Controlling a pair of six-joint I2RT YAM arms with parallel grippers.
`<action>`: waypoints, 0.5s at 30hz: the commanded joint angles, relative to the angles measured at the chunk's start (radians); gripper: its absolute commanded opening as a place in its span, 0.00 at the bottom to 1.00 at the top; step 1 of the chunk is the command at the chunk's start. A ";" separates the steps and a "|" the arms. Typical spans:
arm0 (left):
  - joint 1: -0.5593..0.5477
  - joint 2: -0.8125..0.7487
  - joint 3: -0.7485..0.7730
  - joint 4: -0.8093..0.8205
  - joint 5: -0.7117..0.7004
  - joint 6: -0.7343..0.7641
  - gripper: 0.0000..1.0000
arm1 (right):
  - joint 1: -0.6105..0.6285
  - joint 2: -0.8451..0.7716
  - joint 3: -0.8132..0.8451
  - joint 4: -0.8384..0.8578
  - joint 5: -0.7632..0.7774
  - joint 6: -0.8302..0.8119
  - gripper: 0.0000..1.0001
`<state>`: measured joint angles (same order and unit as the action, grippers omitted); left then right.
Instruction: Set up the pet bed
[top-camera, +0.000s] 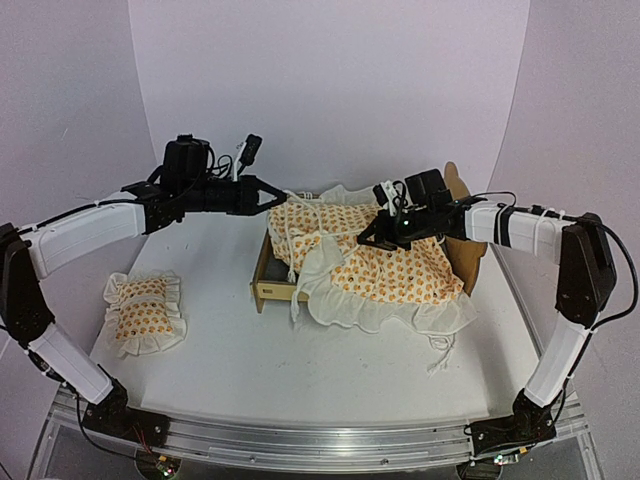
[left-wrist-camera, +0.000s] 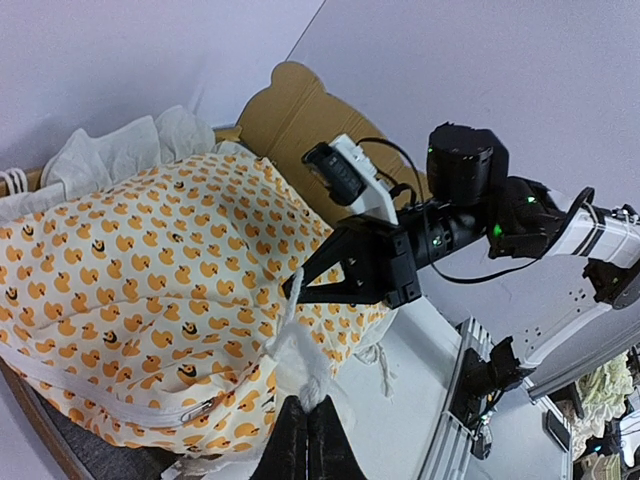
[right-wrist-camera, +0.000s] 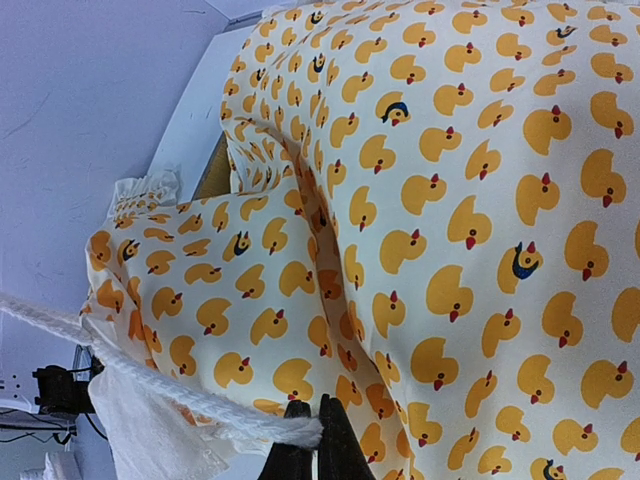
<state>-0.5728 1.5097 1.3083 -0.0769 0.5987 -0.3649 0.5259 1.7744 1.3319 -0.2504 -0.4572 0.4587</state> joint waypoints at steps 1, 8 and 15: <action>-0.001 0.042 -0.012 0.048 -0.022 0.019 0.00 | -0.006 -0.062 -0.005 0.040 -0.010 0.001 0.00; -0.001 0.096 -0.032 0.047 -0.086 0.053 0.00 | -0.005 -0.061 -0.010 0.042 -0.017 0.001 0.00; -0.001 0.053 -0.109 0.043 -0.144 0.126 0.00 | -0.005 -0.051 -0.001 0.042 -0.025 0.001 0.00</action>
<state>-0.5732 1.6150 1.2339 -0.0727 0.5144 -0.3058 0.5259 1.7744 1.3247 -0.2501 -0.4644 0.4603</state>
